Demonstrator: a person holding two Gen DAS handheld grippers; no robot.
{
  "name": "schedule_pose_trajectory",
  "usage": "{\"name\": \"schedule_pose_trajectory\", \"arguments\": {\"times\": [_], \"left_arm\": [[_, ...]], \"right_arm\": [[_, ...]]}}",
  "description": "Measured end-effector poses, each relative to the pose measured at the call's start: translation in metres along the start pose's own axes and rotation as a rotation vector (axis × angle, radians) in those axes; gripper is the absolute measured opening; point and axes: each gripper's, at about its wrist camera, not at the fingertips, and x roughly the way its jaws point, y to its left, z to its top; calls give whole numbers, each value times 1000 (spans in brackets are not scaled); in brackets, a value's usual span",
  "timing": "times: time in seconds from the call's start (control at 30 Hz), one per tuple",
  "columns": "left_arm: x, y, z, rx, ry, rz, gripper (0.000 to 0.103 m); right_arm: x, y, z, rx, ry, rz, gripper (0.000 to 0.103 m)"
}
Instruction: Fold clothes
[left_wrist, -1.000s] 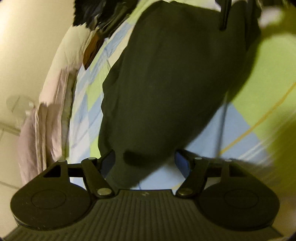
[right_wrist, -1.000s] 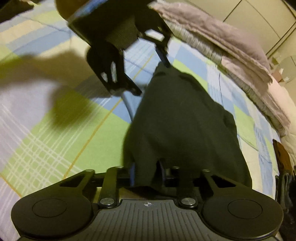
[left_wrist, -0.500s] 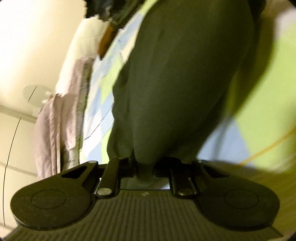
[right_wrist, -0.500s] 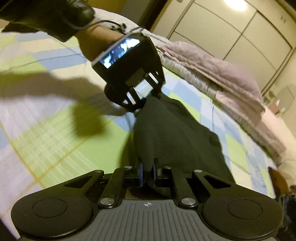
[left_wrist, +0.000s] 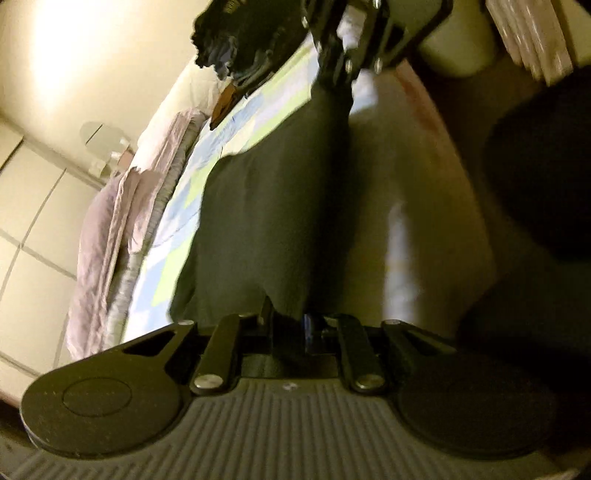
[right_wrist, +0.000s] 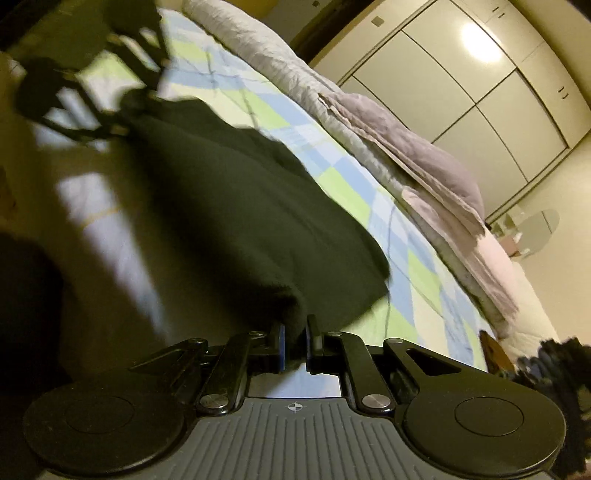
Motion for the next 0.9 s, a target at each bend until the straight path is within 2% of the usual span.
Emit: {"name": "schedule_pose_trajectory", "arguments": {"times": [0.17,0.33,0.47,0.57,0.63,0.7,0.83,0.87,0.9], "left_arm": [[-21,-10,5,-212,10,-29,14],[-52,25,-29,-558,-4,-86,19],[-66,61,-65,-800,-8,-72,34],[-61,92,-87,-944,-9,-62,41],[-53,113,-98,-1019,-13,-60,45],[-39,134,-103,-1072,-18,-48,58],[-9,163,-106,-1167,-58,-91,65],[1,168,-103,-1179,-59,-108,65],[9,172,-101,-1182,-58,-121,65]], "right_arm": [[-12,3,-24,39,52,-7,8],[-38,-8,-37,209,83,-31,8],[-53,-25,-50,341,90,-40,8],[-53,-39,-49,423,86,-26,9],[-50,-49,-42,490,73,-10,9],[-46,-61,-35,555,58,9,9],[-32,-84,-21,652,28,57,10],[-28,-90,-19,674,21,67,11],[-23,-97,-17,698,13,77,17]]}}
